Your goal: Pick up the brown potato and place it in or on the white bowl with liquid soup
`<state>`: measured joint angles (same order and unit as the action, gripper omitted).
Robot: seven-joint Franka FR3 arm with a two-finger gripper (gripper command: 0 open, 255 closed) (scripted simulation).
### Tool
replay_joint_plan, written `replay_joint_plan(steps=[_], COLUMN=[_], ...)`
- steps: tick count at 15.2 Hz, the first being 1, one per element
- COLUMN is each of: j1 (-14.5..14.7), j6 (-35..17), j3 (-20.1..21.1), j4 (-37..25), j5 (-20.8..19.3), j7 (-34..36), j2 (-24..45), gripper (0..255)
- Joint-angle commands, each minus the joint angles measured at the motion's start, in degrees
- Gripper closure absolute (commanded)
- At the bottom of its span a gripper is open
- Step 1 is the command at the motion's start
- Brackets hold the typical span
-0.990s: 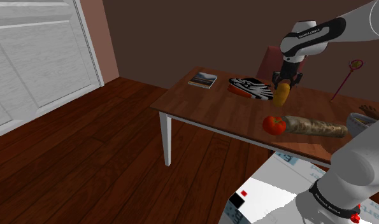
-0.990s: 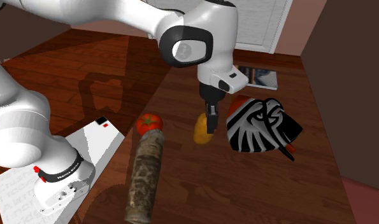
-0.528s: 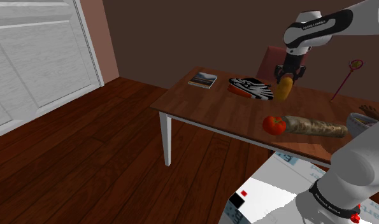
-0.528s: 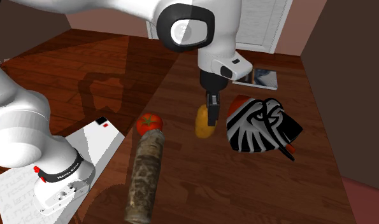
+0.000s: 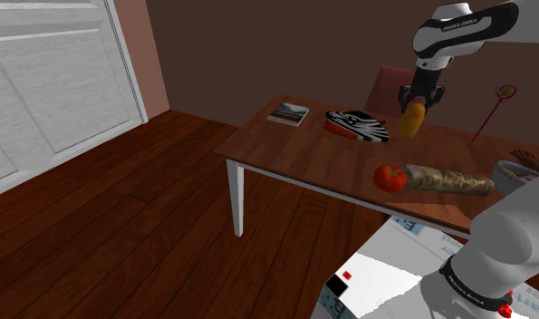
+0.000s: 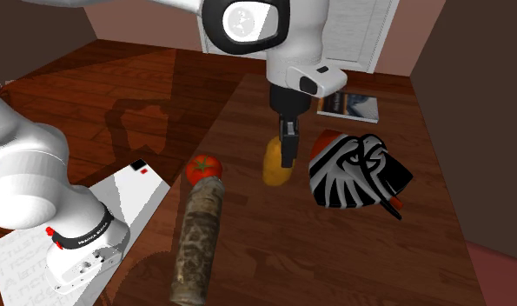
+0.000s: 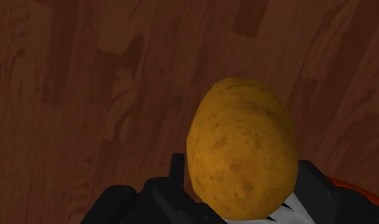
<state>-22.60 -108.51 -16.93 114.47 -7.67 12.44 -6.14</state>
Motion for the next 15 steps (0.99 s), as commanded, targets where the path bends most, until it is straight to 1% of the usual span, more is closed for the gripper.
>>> replay_joint_plan(steps=[1, 8, 15], j1=[-0.9, -4.9, -9.3], j6=[0.0, -0.4, -0.3], j3=[-0.9, -5.2, -10.4], j4=[1.8, 8.7, 12.5], j5=[-0.8, -4.3, -8.1], j7=[-1.5, -8.1, -15.8], j2=[-2.1, -9.8, -15.4], gripper=[255, 255, 255])
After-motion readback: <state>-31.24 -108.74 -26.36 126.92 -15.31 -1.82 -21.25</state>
